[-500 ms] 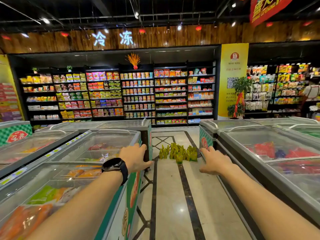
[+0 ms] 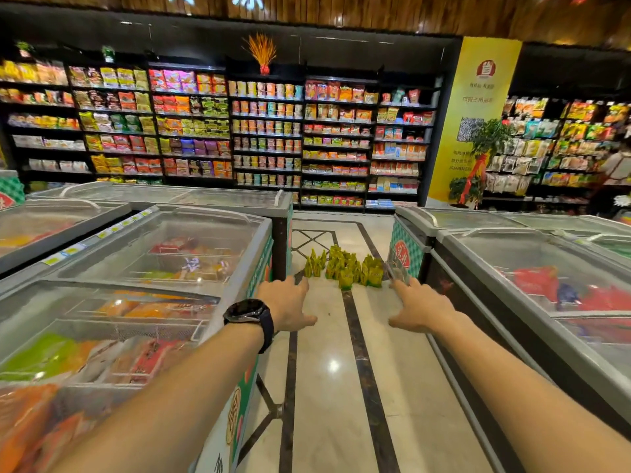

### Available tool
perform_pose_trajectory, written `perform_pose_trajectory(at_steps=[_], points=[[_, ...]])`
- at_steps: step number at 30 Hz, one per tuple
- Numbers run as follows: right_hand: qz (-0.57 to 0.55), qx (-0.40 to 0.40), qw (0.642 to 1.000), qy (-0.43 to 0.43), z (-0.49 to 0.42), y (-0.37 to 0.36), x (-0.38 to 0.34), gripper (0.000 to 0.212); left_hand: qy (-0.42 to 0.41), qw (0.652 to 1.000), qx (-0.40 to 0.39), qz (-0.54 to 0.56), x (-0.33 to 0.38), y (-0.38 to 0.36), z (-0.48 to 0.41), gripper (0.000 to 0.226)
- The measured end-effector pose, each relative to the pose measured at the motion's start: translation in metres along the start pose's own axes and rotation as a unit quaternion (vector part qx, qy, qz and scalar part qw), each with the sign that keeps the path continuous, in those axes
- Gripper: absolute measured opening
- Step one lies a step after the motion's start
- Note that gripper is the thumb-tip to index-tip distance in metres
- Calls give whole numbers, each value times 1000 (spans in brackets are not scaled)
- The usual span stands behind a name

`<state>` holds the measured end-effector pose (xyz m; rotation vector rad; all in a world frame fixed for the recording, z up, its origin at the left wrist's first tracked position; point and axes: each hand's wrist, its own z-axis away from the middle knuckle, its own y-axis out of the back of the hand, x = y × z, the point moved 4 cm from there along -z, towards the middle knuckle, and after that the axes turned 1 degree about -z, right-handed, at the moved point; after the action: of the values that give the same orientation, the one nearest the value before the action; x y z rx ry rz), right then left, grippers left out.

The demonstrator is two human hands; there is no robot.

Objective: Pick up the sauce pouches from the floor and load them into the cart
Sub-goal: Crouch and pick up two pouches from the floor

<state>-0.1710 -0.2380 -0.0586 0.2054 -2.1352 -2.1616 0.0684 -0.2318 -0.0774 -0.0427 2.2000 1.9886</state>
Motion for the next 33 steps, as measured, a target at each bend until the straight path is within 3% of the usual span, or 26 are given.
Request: perform_pose_trajectory(at_steps=[10, 23, 33], points=[[-25, -29, 999, -17, -126, -24, -17, 78, -8, 1000, -1, -4, -68, -33, -123, 67], [-39, -35, 998, -32, -364, -33, 52, 71, 5, 1000, -3, 8, -69, -53, -348, 65], [-58, -49, 997, 9, -538, -27, 51, 77, 21, 1000, -4, 7, -109, -68, -504, 65]])
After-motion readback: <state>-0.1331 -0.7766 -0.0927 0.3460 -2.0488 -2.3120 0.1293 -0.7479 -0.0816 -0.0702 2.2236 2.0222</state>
